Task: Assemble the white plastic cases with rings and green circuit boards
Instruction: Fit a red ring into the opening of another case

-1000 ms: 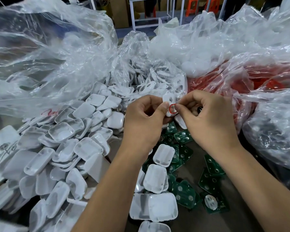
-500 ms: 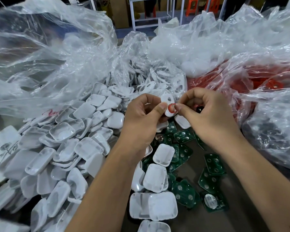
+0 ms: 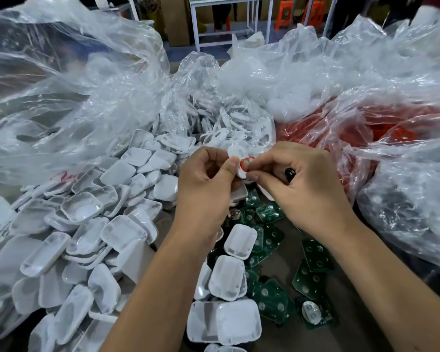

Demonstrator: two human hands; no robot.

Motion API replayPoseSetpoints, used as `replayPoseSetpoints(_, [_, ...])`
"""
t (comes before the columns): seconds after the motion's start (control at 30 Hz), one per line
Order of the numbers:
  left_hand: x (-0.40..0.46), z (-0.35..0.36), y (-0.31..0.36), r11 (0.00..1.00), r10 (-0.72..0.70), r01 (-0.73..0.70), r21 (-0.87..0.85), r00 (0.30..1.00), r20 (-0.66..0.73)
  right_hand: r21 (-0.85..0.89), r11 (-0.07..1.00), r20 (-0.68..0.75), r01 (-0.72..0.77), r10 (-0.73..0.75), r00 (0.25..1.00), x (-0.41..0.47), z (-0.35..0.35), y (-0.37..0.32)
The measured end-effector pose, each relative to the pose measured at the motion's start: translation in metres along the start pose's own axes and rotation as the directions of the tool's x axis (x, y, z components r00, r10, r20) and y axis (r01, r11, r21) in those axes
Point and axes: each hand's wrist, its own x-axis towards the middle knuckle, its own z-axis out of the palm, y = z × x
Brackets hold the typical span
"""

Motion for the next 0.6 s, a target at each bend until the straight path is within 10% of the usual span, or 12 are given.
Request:
replayPoseSetpoints(0.33, [0.003, -0.009, 0.009, 0.995, -0.066, 0.052, 0.083, 0.982, 0.175, 0.107, 0.994, 0.16, -0.013, -0.004, 0.987, 0.003, -0.012, 0.011])
replayPoseSetpoints(0.6, [0.003, -0.008, 0.013, 0.993, -0.112, 0.115, -0.012, 0.98, 0.166, 0.188, 0.981, 0.025, 0.052, -0.058, 0.998, 0.002, -0.006, 0.008])
